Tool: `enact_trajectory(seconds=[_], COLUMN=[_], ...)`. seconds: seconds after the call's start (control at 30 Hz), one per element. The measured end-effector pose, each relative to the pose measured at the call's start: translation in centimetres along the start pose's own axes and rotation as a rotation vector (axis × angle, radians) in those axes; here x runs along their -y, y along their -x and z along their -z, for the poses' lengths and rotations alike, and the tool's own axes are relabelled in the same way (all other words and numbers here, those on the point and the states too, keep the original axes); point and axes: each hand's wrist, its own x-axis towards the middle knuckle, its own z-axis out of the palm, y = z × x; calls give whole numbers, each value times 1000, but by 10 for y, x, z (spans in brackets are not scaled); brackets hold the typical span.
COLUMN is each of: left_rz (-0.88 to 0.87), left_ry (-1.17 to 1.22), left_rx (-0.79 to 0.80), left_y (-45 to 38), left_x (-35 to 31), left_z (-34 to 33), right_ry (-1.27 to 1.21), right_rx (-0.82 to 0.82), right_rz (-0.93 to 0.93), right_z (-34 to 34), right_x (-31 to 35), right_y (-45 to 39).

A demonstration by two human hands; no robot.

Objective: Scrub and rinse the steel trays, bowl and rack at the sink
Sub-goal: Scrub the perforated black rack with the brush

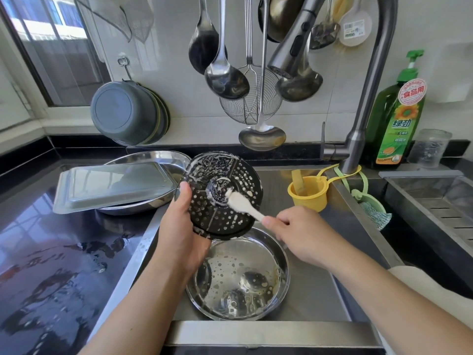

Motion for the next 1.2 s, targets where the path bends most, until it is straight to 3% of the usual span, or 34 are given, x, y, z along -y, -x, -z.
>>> enact_trajectory(seconds=[0.3,0.43,0.63,0.77,0.97,1.1,1.2], left_rz=[7,16,27,12,35,46,73], left_ry=[-25,-28,-79,-124,-224,-356,-423], left_rx=[-6,-9,28,32,71,114,124], left_y=[2,4,6,6,10,12,14], left_x=[0,0,3,4,5,13,16], left_z=[-4,-5,-6,-7,-8,-9,-6], right_ry=[10,-75,-56,-107,-81,-137,-122], right_rx=[-33,-129,62,-45,34,-140,-71], right_rz=[35,-26,51,-40,52,3,53], right_z=[0,12,0,10,0,9,4], right_x=[2,-1,4,-2,5,0,2], right_y=[1,-5,4,-4,5,-5,2])
